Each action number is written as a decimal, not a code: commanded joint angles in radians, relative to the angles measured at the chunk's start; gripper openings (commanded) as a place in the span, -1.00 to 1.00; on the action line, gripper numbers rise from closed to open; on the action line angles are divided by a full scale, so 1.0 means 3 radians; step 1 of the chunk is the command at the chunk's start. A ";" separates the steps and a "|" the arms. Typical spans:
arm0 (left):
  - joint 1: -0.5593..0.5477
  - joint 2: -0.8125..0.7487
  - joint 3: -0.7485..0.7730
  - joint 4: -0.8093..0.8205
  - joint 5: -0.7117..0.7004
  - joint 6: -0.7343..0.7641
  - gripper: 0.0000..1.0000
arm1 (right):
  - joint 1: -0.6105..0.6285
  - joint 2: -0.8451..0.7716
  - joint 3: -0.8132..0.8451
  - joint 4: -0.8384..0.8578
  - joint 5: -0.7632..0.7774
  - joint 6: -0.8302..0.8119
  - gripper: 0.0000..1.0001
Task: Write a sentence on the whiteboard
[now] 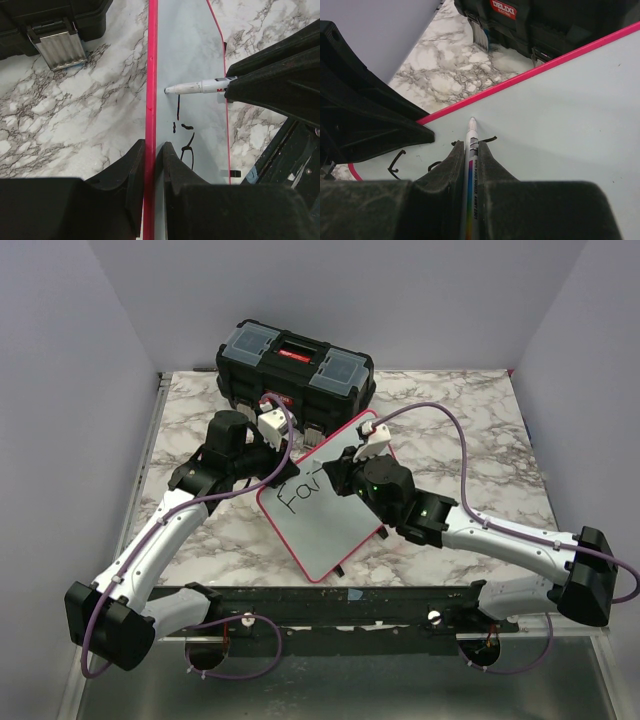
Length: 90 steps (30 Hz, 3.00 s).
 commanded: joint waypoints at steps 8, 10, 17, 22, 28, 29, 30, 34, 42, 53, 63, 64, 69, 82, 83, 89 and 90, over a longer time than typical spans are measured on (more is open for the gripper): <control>-0.0018 -0.0110 0.0022 0.0111 -0.0031 0.0170 -1.00 | -0.0017 0.0027 -0.0148 0.0014 -0.0058 0.0030 -0.99; -0.0016 -0.0112 0.0021 0.0112 -0.0031 0.0170 -1.00 | -0.0019 -0.0006 -0.0209 0.0011 -0.0066 0.0065 -0.99; -0.0016 -0.0107 0.0022 0.0112 -0.0037 0.0170 -1.00 | -0.0021 -0.0114 -0.0381 -0.0025 -0.0078 0.0143 -0.99; -0.0016 -0.0102 0.0016 0.0113 -0.0037 0.0170 -1.00 | -0.0017 -0.0166 -0.0496 -0.0054 -0.0096 0.0195 -0.99; -0.0016 -0.0100 0.0016 0.0114 -0.0047 0.0175 -1.00 | -0.0017 -0.0207 -0.0594 -0.0088 -0.0102 0.0232 -0.99; -0.0016 -0.0097 0.0011 0.0116 -0.0047 0.0175 -1.00 | -0.0018 -0.0214 -0.0610 -0.0101 -0.0098 0.0240 -0.99; -0.0017 -0.0098 0.0008 0.0115 -0.0047 0.0176 -1.00 | -0.0017 -0.0222 -0.0622 -0.0103 -0.0095 0.0243 -0.99; -0.0021 -0.0092 0.0011 0.0118 -0.0044 0.0178 -1.00 | -0.0019 -0.0237 -0.0676 -0.0122 -0.0080 0.0252 -0.99; -0.0021 -0.0087 0.0009 0.0116 -0.0053 0.0181 -1.00 | -0.0018 -0.0264 -0.0686 -0.0190 0.0026 0.0228 -0.99; -0.0021 -0.0080 0.0011 0.0116 -0.0047 0.0182 -1.00 | -0.0018 -0.0199 -0.0488 -0.0265 0.0252 0.0030 -0.99; -0.0021 -0.0092 0.0016 0.0116 -0.0051 0.0185 -1.00 | -0.0017 -0.0182 -0.0272 -0.0367 0.0383 -0.0135 -0.99; -0.0021 -0.0097 0.0016 0.0117 -0.0053 0.0186 -1.00 | -0.0021 -0.0185 -0.0252 -0.0374 0.0391 -0.0147 -0.99; -0.0021 -0.0101 0.0011 0.0117 -0.0057 0.0186 -1.00 | -0.0021 -0.0277 -0.0204 -0.0354 0.0402 -0.0180 -0.99; -0.0026 -0.0094 0.0015 0.0106 -0.0078 0.0191 -1.00 | -0.0108 -0.0181 0.0046 -0.0308 0.0315 -0.0292 -0.99; -0.0026 -0.0097 0.0015 0.0103 -0.0078 0.0191 -1.00 | -0.0106 -0.0158 0.0079 -0.0305 0.0314 -0.0300 -0.99; -0.0026 -0.0097 0.0018 0.0105 -0.0068 0.0191 -1.00 | -0.0119 -0.0002 0.0230 -0.0211 0.0274 -0.0304 -0.99; -0.0026 -0.0095 0.0021 0.0103 -0.0068 0.0191 -1.00 | -0.0115 0.0024 0.0246 -0.0210 0.0271 -0.0294 -0.99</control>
